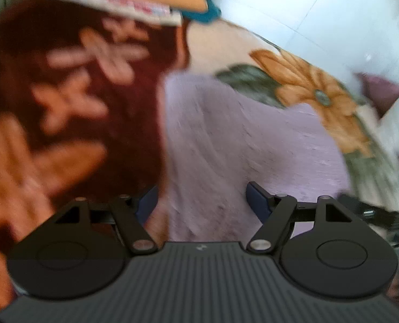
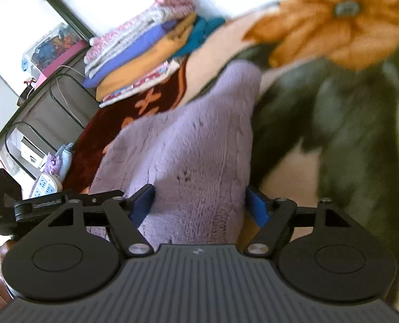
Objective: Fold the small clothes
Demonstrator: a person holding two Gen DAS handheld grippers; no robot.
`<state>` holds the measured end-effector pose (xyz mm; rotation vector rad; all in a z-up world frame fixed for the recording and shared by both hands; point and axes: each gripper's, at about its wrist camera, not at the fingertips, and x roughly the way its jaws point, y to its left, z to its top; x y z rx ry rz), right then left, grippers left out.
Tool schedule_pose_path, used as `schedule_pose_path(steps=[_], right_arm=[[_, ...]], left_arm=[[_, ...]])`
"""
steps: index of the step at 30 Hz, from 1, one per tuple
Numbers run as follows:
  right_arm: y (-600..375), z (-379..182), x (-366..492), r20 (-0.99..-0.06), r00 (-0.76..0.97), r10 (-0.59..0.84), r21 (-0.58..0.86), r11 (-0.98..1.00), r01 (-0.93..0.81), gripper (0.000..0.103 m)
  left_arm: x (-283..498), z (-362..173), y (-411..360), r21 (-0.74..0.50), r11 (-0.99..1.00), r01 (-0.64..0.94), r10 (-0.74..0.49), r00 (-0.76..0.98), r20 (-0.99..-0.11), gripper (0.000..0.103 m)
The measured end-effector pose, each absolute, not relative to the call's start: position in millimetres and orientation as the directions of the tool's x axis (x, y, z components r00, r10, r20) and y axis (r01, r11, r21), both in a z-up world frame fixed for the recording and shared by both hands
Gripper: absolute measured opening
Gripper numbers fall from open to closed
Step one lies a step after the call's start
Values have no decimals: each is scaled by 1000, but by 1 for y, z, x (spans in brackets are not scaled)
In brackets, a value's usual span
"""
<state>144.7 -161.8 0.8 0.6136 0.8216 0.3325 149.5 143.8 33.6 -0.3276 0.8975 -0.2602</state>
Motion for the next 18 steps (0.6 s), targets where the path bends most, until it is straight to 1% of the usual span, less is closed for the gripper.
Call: schedule_pose_path(steps=[2, 4, 5, 6, 7, 8, 9, 11, 15, 18], right_arm=[[-158, -5, 150, -566, 638, 522, 646, 762, -50, 83], [-154, -6, 154, -564, 631, 532, 650, 758, -59, 83], [-153, -5, 156, -563, 628, 538, 654, 754, -59, 79], [-152, -4, 158, -562, 629, 537, 658, 751, -54, 67], [-153, -1, 160, -556, 633, 538, 665, 745, -49, 63], [-155, 2, 160, -549, 635, 543, 674, 737, -48, 57], [-157, 7, 159, -545, 636, 547, 674, 737, -56, 54], [-158, 22, 157, -544, 638, 545, 662, 746, -73, 52], [-165, 57, 146, -535, 642, 549, 663, 744, -84, 51], [-177, 82, 127, -552, 643, 531, 634, 768, -91, 52]], left_arm=[[152, 24, 150, -468, 882, 57, -415, 566, -712, 74], [151, 20, 153, -495, 867, 56, -435, 569, -698, 74], [150, 18, 154, -512, 857, 57, -449, 570, -688, 74], [150, 16, 156, -541, 839, 60, -476, 565, -674, 73], [149, 14, 157, -579, 813, 70, -514, 555, -654, 72], [147, 11, 158, -608, 790, 71, -540, 551, -637, 58], [146, 9, 158, -616, 785, 67, -543, 555, -630, 53], [144, 10, 160, -646, 760, 63, -561, 566, -604, 43], [136, 25, 156, -677, 730, 94, -596, 573, -562, 41], [129, 36, 145, -709, 696, 115, -643, 539, -544, 41]])
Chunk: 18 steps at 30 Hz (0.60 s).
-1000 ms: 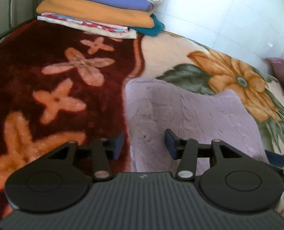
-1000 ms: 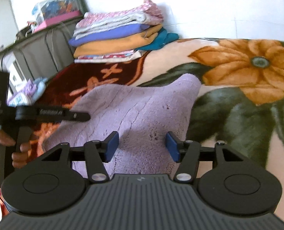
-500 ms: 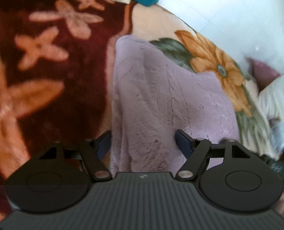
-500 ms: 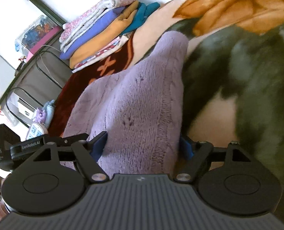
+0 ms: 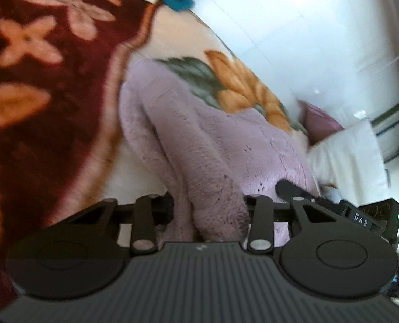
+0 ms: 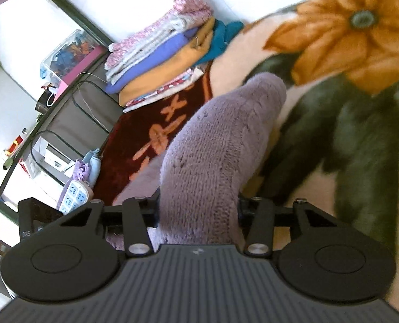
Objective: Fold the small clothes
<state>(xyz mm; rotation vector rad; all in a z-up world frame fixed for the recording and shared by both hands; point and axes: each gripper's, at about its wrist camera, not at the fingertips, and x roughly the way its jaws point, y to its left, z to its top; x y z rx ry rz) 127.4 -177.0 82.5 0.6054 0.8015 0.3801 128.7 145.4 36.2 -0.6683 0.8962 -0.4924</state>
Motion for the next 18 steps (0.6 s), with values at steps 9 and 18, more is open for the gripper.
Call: schedule_pose_path(steps=[9, 18], right_arm=[[-214, 95, 44, -644, 605, 469, 589, 808, 1, 52], [-206, 30, -5, -722, 606, 333, 429, 903, 14, 62]], left_arm=[[85, 46, 108, -738, 651, 178, -725, 434, -535, 41], [46, 28, 82, -525, 824, 214, -559, 458, -691, 50]])
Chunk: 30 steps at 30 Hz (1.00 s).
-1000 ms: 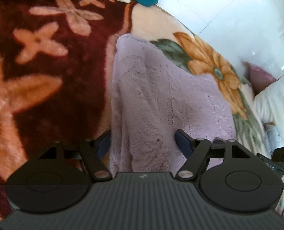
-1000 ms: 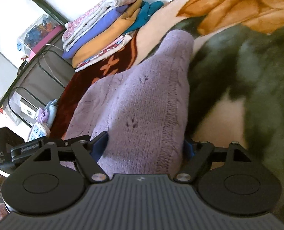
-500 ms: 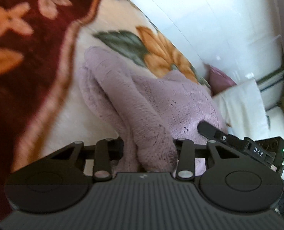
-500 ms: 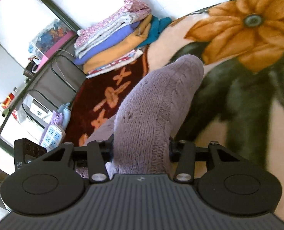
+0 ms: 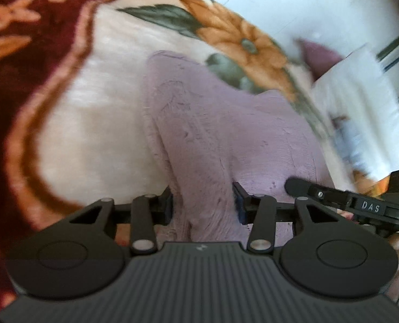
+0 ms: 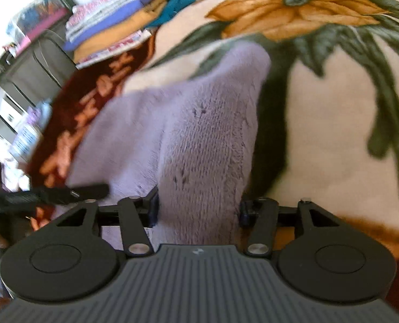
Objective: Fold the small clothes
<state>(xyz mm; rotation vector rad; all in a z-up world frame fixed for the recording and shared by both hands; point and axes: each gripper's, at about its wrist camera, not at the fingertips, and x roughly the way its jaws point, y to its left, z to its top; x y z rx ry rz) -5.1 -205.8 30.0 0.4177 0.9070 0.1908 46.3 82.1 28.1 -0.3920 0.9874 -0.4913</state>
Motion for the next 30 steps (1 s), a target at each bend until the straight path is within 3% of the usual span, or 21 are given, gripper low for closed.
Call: schedule_pose_path(steps=[13, 19, 30], right_arm=[[-191, 71, -62, -691, 689, 218, 265, 963, -40, 62], [-175, 57, -63, -711, 679, 182, 211, 977, -41, 62], [-161, 48, -73, -707, 698, 113, 161, 987, 3, 69]], left_arm=[[0, 55, 67, -256, 928, 270, -370, 596, -712, 49], [-8, 46, 69, -207, 954, 219, -299, 614, -731, 52], [-19, 42, 71, -237, 956, 172, -292, 619, -729, 54]])
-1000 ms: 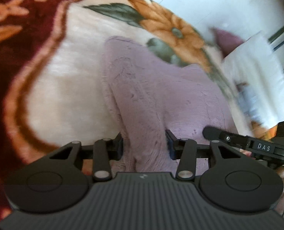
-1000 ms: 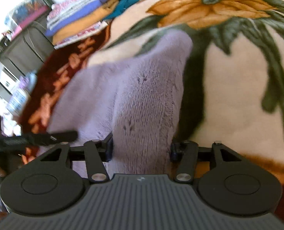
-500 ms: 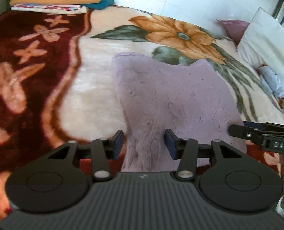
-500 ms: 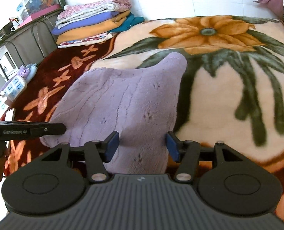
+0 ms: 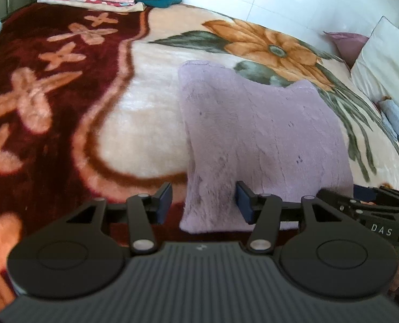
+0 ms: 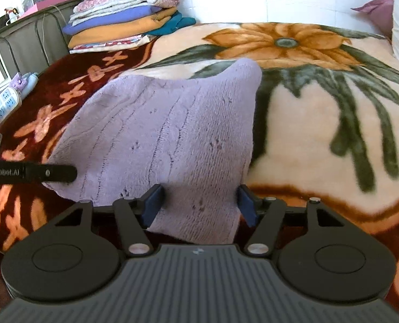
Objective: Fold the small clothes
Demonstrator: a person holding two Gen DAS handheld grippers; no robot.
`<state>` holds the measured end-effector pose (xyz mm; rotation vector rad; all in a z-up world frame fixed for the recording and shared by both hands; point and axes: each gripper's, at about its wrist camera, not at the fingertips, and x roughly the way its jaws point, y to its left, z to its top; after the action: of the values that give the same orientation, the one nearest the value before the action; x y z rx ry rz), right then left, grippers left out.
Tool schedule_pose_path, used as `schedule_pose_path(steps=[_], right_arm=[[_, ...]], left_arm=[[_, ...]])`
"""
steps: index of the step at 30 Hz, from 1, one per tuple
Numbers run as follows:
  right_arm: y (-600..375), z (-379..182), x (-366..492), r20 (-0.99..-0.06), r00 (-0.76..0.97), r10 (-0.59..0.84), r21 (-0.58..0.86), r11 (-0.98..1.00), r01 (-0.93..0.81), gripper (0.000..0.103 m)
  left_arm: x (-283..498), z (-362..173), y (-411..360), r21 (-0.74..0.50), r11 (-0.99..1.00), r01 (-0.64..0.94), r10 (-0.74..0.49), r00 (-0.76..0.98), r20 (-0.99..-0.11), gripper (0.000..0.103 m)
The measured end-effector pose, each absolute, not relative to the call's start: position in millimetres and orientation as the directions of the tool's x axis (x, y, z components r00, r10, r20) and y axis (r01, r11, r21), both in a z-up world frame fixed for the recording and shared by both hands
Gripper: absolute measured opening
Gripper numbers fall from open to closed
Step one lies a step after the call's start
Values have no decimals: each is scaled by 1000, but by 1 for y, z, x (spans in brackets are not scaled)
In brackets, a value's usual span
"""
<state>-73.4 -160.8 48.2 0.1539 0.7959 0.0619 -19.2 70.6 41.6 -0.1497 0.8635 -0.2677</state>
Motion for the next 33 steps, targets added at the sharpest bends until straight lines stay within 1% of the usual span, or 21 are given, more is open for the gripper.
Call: schedule_pose_path(steps=[1, 3, 5, 6, 7, 10, 11, 12, 18, 19, 20, 21, 27, 33], right_arm=[[-161, 50, -78, -703, 702, 112, 163, 987, 6, 70], [-160, 53, -87, -693, 713, 112, 172, 985, 12, 76], [-158, 54, -97, -682, 723, 107, 171, 985, 15, 81], [-157, 54, -102, -678, 727, 105, 168, 986, 15, 85], [-156, 54, -106, -675, 730, 102, 168, 986, 18, 87], [-154, 51, -117, -670, 736, 96, 174, 984, 31, 97], [-154, 49, -120, -666, 739, 95, 178, 983, 34, 102], [-154, 46, -123, -662, 743, 93, 178, 983, 36, 103], [-156, 27, -130, -681, 727, 84, 171, 984, 46, 103], [-157, 24, -130, -685, 723, 82, 171, 984, 50, 103], [-157, 21, -130, -689, 720, 82, 172, 984, 53, 103], [-158, 19, -129, -693, 716, 82, 175, 983, 57, 103], [-156, 12, -126, -703, 705, 92, 188, 980, 60, 103], [-155, 13, -124, -706, 701, 98, 194, 979, 59, 103]], left_arm=[[-23, 42, 70, -240, 956, 168, -292, 618, -730, 54], [-33, 44, 69, -242, 957, 159, -288, 618, -732, 58], [-44, 45, 65, -228, 961, 158, -276, 621, -733, 68], [-48, 46, 64, -218, 963, 159, -269, 627, -731, 69], [-53, 46, 61, -202, 966, 160, -257, 633, -730, 71], [-62, 43, 52, -162, 975, 152, -222, 642, -734, 72], [-64, 42, 49, -152, 977, 150, -213, 639, -739, 73], [-65, 39, 45, -146, 978, 146, -206, 637, -743, 73], [-70, 22, 32, -120, 986, 118, -167, 626, -762, 73], [-71, 19, 31, -115, 987, 113, -160, 626, -763, 74], [-72, 18, 28, -99, 988, 114, -150, 638, -755, 78], [-73, 17, 25, -84, 989, 119, -142, 646, -750, 79], [-76, 13, 13, -19, 993, 112, -89, 664, -743, 79], [-77, 11, 10, -2, 995, 103, -71, 668, -741, 79]])
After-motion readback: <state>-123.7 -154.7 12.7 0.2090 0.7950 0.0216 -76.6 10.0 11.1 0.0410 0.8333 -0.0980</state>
